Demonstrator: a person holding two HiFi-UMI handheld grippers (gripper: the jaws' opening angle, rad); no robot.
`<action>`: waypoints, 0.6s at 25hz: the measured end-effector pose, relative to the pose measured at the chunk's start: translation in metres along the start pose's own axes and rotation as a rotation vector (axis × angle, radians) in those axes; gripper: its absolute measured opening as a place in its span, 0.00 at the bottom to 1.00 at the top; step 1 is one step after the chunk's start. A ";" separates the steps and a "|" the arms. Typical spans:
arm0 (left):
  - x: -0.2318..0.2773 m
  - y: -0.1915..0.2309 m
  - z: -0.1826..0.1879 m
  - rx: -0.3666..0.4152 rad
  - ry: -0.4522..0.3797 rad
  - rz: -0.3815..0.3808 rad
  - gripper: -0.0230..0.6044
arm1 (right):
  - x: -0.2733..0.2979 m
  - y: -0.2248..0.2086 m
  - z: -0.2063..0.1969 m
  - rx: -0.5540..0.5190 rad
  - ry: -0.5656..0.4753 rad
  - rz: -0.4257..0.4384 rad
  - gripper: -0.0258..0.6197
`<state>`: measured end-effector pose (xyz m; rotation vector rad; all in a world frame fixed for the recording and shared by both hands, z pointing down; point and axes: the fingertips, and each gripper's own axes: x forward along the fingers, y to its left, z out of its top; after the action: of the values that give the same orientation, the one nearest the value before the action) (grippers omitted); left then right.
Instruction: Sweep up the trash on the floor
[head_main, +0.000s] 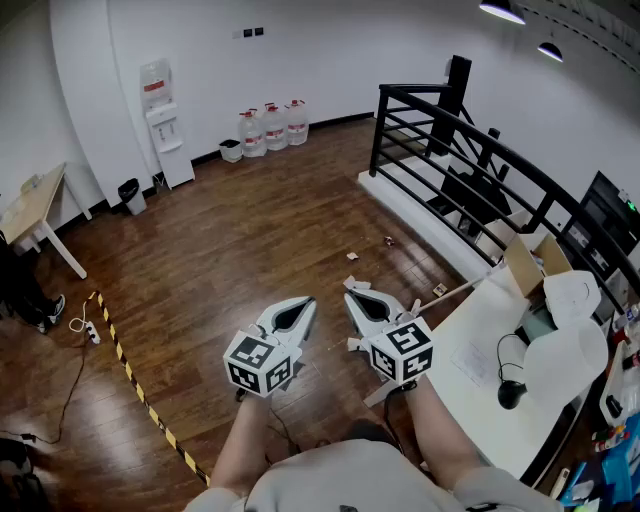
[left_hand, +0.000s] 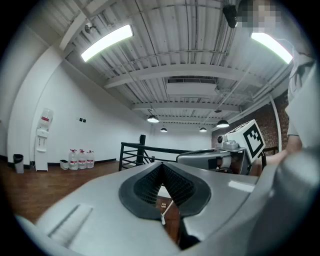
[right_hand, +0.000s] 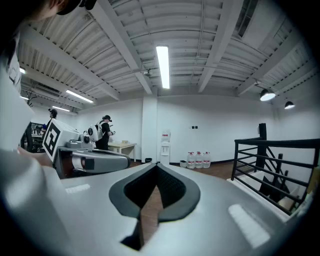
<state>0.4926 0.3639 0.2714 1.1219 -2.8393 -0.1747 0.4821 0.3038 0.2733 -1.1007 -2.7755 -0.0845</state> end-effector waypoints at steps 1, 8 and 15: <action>0.002 0.003 0.000 0.001 0.000 0.002 0.04 | 0.001 -0.005 -0.001 -0.001 0.003 -0.007 0.04; 0.024 0.038 -0.003 0.006 0.007 0.003 0.04 | 0.020 -0.051 -0.003 0.020 0.016 -0.088 0.04; 0.077 0.086 -0.012 -0.001 0.049 -0.021 0.04 | 0.077 -0.098 -0.012 0.055 0.027 -0.102 0.04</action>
<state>0.3800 0.3731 0.2975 1.1394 -2.7857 -0.1479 0.3607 0.2833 0.2986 -0.9378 -2.7914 -0.0338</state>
